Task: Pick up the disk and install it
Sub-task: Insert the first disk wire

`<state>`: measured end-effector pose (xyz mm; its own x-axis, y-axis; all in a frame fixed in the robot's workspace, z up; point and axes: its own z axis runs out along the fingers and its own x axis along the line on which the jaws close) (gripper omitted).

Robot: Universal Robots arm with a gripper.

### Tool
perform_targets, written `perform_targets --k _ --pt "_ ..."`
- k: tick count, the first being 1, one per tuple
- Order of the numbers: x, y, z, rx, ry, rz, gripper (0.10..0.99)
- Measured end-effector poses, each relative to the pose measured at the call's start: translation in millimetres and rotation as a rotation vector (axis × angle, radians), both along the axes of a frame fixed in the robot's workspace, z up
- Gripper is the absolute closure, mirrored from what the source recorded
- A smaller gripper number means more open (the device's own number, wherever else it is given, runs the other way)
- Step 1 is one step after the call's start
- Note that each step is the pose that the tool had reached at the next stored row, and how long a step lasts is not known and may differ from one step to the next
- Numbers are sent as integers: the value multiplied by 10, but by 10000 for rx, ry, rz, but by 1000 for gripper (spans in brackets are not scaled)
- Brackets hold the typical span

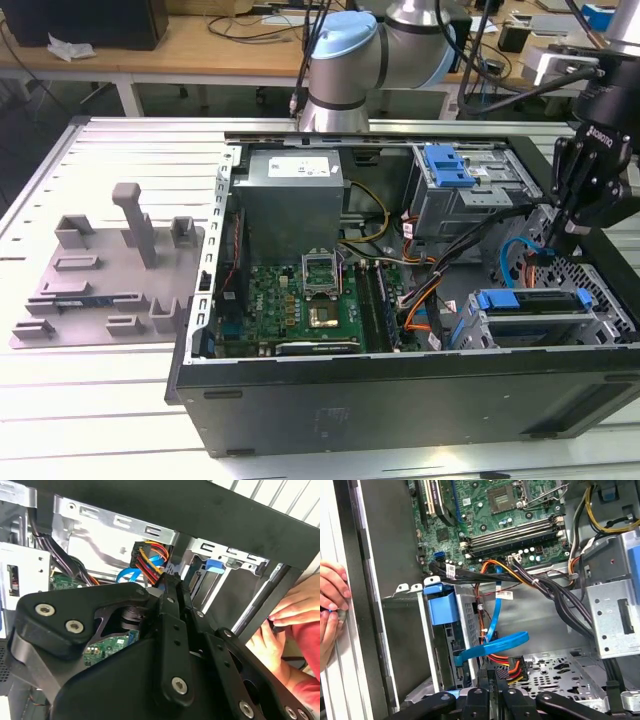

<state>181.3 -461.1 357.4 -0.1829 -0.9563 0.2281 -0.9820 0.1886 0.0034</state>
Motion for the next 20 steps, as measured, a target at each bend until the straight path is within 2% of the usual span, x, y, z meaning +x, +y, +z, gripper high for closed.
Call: perform_targets --k 6,9,17,20 --pt "-32 -78 0 43 -29 211 918" --pt "-59 -127 0 140 -50 366 918" --pt "-91 -216 0 283 -89 662 918" --pt "-102 -256 0 381 -103 735 918"
